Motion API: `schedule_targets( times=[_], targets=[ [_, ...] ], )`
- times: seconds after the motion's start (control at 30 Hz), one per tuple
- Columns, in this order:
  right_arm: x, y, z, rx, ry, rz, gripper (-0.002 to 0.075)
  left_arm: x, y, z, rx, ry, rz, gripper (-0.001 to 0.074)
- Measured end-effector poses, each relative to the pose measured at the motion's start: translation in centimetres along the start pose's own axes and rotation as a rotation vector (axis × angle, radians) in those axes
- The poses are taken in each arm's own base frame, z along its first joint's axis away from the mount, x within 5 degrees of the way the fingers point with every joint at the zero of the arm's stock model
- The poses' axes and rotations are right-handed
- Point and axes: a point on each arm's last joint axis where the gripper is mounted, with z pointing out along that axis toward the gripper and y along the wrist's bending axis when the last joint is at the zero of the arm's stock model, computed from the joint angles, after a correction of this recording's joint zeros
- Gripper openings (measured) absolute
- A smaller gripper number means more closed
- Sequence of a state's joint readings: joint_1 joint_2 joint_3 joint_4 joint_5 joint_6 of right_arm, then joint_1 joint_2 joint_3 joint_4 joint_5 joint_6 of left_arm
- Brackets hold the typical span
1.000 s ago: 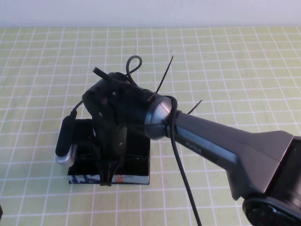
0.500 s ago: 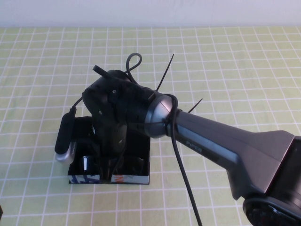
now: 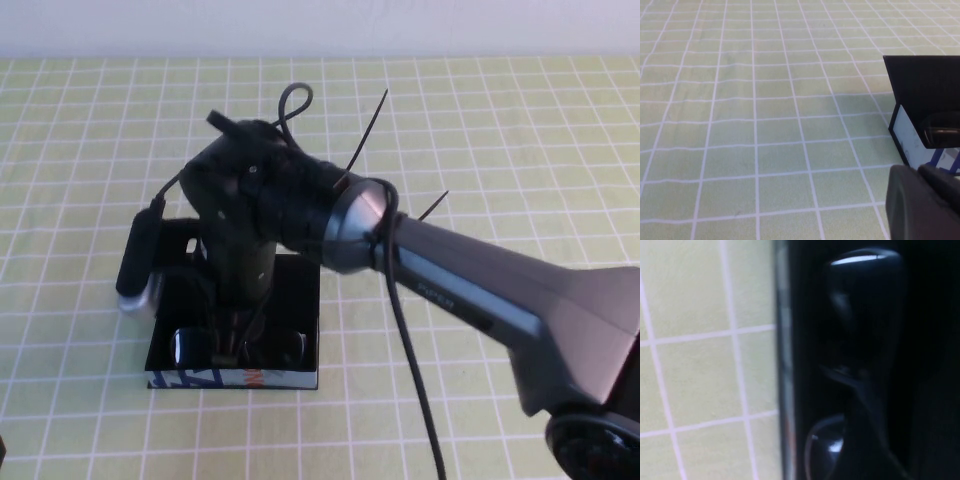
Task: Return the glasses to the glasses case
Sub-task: Place the glasses in the glasses case, then close the glasses case
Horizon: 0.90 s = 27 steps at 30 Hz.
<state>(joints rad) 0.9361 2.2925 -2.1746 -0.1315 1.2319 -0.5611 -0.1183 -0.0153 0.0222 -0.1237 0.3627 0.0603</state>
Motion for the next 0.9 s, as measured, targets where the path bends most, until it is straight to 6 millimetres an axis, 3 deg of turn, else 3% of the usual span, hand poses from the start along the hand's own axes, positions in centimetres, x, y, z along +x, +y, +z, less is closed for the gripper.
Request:
schedule_targets(
  times=[0.1,0.23,0.37,0.47,0.9],
  targets=[
    [0.5,-1.0,-2.5,0.033,-0.038,0.099,0.0321,0.0,0.0,0.0,0.0,0.0,0.0,-0.0001],
    [1.7,-2.7,-5.0,0.075,-0.069,0.2,0.0232,0.0,0.0,0.0,0.0,0.0,0.0,-0.0001],
    [3.3,-4.6,-5.8,0.106,-0.066,0.252,0.0068,0.0,0.0,0.0,0.0,0.0,0.0,-0.0001],
    [4.5,-6.0,-6.0,0.128,-0.05,0.283,0.0006,0.0,0.0,0.0,0.0,0.0,0.0,-0.0001],
    [10.7,-11.7,-7.5,0.074,-0.119,0.611,-0.0016,-0.1,0.0,0.0,-0.004,-0.006,0.012,-0.0001]
  ],
)
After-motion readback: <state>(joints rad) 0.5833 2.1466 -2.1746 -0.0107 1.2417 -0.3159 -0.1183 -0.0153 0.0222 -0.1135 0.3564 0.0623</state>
